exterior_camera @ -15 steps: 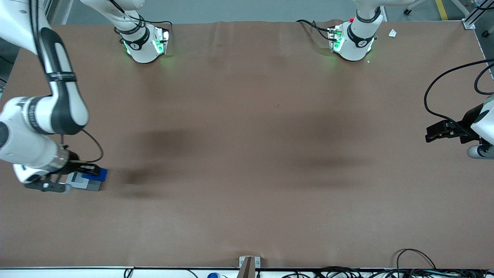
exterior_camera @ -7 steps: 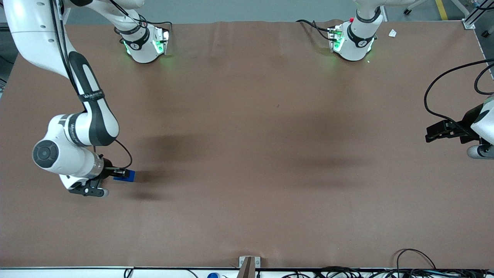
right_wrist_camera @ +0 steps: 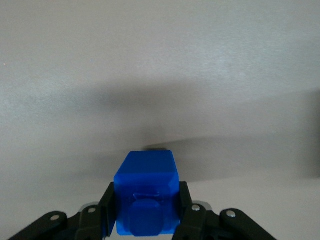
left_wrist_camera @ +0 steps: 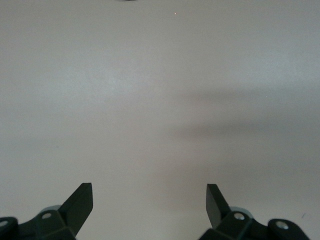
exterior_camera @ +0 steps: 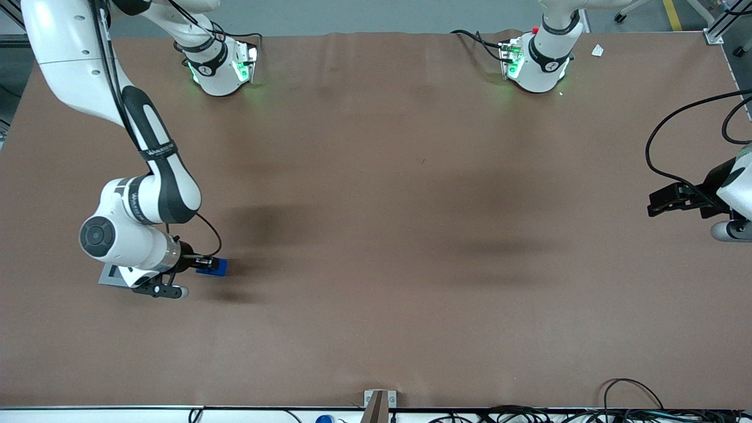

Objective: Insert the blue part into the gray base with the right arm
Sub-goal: 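Carry the blue block beside the gray base and lower it to the table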

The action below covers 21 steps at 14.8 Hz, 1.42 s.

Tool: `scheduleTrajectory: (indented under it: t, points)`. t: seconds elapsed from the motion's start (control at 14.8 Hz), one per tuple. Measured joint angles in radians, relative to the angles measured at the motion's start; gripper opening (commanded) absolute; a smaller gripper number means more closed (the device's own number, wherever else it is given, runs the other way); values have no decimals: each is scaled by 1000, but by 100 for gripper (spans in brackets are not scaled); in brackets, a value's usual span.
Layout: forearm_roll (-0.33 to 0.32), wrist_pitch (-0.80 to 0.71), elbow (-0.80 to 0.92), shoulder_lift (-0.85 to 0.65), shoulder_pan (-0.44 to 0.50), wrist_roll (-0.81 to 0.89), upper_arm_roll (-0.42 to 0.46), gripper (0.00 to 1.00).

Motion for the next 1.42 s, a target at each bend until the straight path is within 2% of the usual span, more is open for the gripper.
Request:
scheduleTrajectory:
  t: [1.01,1.08,1.15,1.21,1.28,1.35,1.42]
  points:
    - [0,55,-39,-7,6,1,-27,3]
    - [-1,55,-40,-7,6,1,-28,18]
    - [-1,56,-40,-7,6,1,-28,48]
    - [-1,56,-40,-7,6,1,-28,61]
    - [-1,56,-40,-7,6,2,-29,90]
    - [-4,59,-41,-7,6,3,-33,100]
    - [-8,64,-44,-6,6,3,-42,100]
